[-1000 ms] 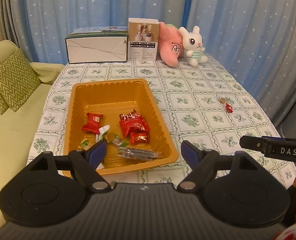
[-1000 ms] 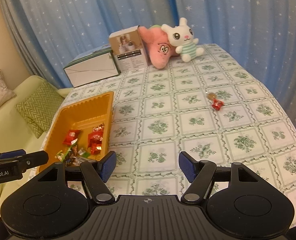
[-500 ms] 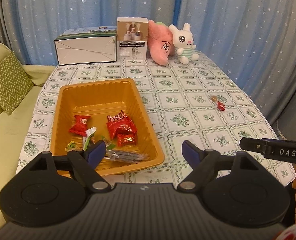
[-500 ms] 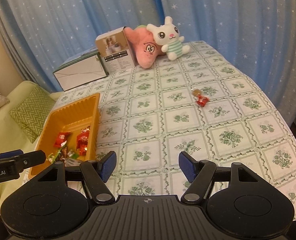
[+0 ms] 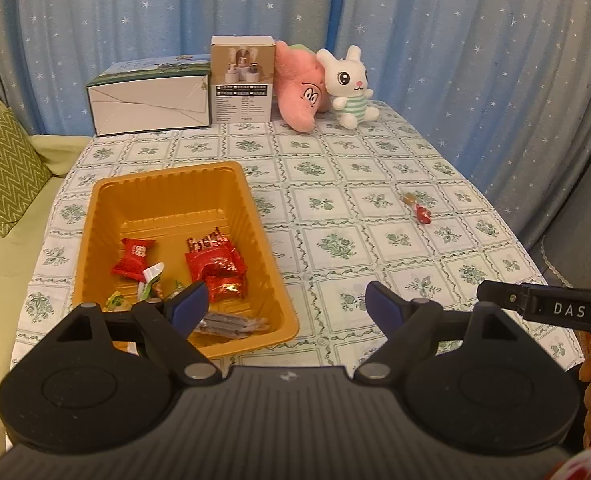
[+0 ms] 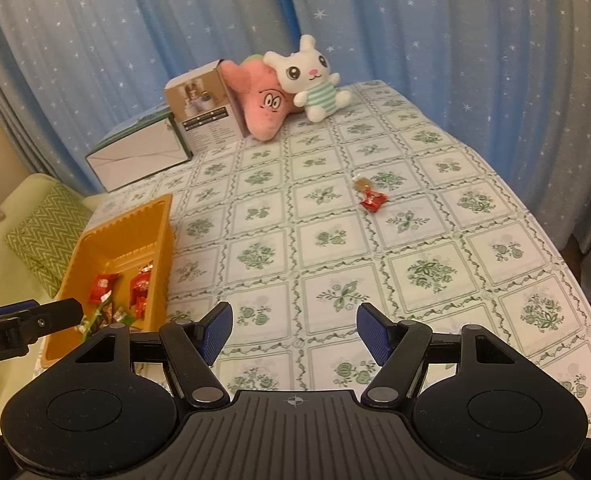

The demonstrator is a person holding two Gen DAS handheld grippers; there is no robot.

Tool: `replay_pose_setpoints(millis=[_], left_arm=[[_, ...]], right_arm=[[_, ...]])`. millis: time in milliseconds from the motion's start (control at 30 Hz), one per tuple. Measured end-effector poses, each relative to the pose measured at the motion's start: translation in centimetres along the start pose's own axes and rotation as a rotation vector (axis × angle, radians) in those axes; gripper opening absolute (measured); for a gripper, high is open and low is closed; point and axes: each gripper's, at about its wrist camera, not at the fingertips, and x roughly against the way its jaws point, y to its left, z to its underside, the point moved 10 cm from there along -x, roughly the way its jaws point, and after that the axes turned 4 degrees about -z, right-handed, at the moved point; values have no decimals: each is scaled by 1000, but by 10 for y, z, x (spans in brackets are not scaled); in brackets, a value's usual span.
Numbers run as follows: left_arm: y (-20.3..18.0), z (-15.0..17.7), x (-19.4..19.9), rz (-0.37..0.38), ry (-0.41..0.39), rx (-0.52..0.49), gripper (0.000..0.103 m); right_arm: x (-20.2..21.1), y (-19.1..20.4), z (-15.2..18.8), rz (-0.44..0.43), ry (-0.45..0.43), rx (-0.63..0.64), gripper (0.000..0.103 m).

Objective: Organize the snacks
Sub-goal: 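Move both open tools away from the tray toward the last small candies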

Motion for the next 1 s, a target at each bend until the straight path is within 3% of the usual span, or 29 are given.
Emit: replay_pose_setpoints(millis=[600, 1000], left_arm=[[-45, -17, -28, 65, -4, -47, 84], [-75, -38, -70, 87, -7, -86, 84]], right_arm=[[2, -55, -17, 87, -49, -55, 69], [-27, -85, -44, 111, -76, -52, 69]])
